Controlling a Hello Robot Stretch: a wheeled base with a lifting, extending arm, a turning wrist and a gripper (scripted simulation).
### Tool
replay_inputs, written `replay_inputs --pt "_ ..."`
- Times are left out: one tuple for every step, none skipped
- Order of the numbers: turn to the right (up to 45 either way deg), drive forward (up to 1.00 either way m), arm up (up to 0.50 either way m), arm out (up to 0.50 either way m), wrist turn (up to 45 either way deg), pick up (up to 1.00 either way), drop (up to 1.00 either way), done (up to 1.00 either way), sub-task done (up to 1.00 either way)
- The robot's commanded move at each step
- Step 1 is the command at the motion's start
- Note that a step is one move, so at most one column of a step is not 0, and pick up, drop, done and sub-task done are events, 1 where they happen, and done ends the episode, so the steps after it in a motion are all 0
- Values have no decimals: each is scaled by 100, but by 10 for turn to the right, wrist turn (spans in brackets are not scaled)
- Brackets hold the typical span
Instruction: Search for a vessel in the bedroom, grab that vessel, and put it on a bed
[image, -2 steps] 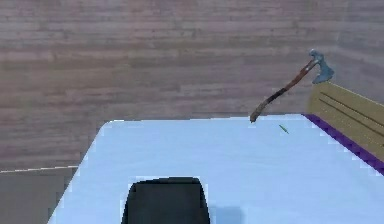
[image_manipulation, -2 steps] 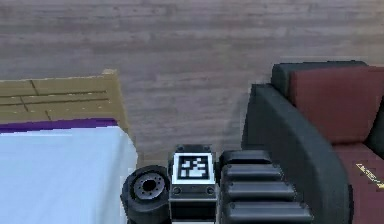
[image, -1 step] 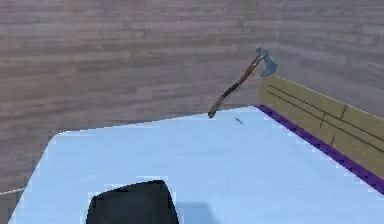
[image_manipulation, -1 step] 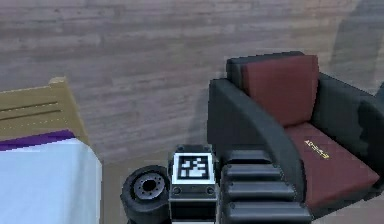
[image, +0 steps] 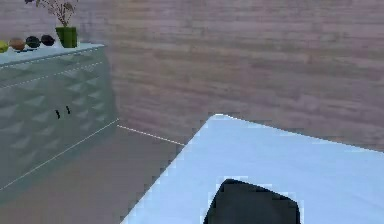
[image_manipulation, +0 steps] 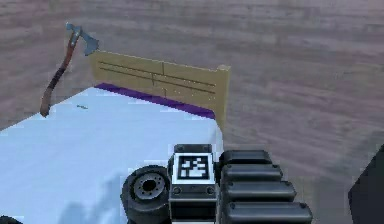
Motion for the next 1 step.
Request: replay_inputs --pt "-450 0 0 0 0 0 0 0 0"
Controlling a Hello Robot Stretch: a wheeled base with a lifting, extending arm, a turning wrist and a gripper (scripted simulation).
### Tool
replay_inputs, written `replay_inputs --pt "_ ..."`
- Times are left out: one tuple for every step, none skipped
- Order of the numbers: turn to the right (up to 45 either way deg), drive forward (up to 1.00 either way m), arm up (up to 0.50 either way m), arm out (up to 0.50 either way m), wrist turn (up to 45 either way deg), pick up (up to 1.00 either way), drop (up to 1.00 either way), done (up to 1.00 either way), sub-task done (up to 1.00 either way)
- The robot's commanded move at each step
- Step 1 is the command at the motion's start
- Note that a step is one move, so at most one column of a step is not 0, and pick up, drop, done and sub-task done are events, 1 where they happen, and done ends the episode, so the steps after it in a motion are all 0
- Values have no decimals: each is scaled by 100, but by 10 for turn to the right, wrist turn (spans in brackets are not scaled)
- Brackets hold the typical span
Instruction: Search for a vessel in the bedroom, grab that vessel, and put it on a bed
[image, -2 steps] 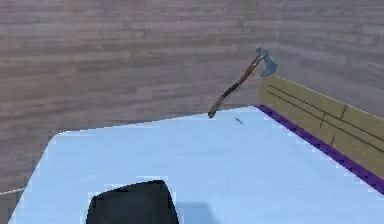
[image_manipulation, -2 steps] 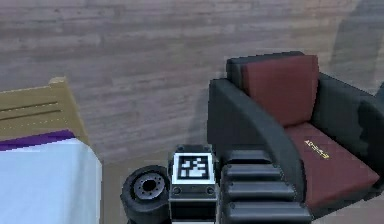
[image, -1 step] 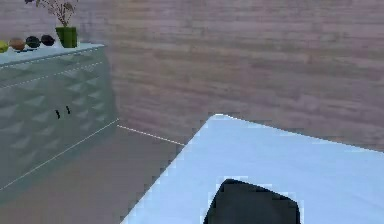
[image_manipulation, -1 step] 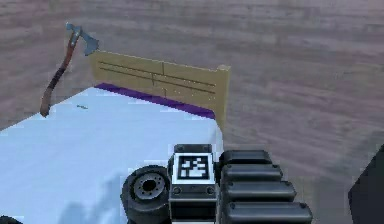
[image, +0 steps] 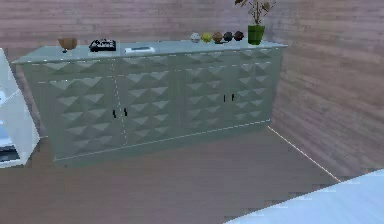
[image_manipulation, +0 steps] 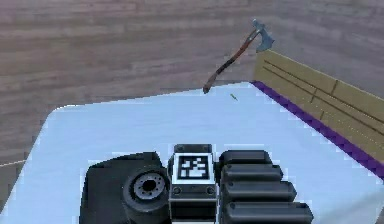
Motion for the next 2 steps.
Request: replay_inputs --pt "-90 0 0 0 0 0 0 0 0" --pt "0 10 0 0 0 0 0 0 0"
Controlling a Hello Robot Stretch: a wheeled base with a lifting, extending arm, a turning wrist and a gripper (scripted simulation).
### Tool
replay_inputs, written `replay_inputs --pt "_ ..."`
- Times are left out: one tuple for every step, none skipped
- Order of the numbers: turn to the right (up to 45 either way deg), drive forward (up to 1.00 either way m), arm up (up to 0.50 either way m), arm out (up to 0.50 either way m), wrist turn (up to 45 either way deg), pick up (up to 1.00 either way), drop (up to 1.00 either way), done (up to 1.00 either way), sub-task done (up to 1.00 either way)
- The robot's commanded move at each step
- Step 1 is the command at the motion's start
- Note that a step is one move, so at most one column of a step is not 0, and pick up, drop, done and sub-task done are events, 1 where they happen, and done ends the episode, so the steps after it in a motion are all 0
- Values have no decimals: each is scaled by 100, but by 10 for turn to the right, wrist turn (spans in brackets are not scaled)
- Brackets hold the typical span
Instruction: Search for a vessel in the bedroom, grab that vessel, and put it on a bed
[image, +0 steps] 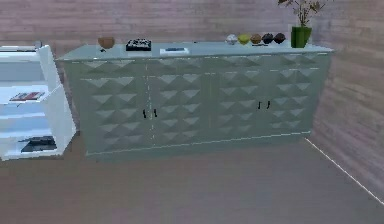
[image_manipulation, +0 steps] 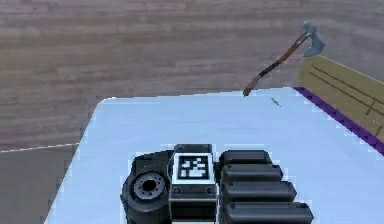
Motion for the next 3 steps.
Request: replay_inputs --pt "-450 0 0 0 0 0 0 0 0" --pt "-450 0 0 0 0 0 0 0 0" --pt "-450 0 0 0 0 0 0 0 0"
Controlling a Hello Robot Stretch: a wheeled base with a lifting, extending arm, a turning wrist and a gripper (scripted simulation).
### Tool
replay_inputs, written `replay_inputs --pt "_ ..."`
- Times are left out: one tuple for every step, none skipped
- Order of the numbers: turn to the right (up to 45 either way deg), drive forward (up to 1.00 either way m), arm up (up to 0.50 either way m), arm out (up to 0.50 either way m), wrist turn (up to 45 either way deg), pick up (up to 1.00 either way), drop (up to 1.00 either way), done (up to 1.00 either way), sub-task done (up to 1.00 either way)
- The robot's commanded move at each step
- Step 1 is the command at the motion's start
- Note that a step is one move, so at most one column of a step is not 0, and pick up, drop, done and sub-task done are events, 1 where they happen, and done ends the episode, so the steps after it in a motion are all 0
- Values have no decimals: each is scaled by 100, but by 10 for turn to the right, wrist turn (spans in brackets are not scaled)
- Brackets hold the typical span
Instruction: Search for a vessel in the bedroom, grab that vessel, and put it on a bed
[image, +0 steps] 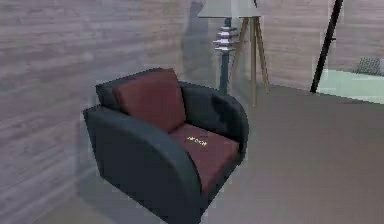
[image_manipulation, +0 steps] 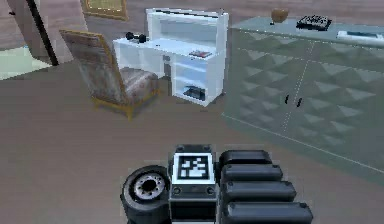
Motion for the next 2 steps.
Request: replay_inputs --pt "-360 0 0 0 0 0 0 0 0" --pt "450 0 0 0 0 0 0 0 0"
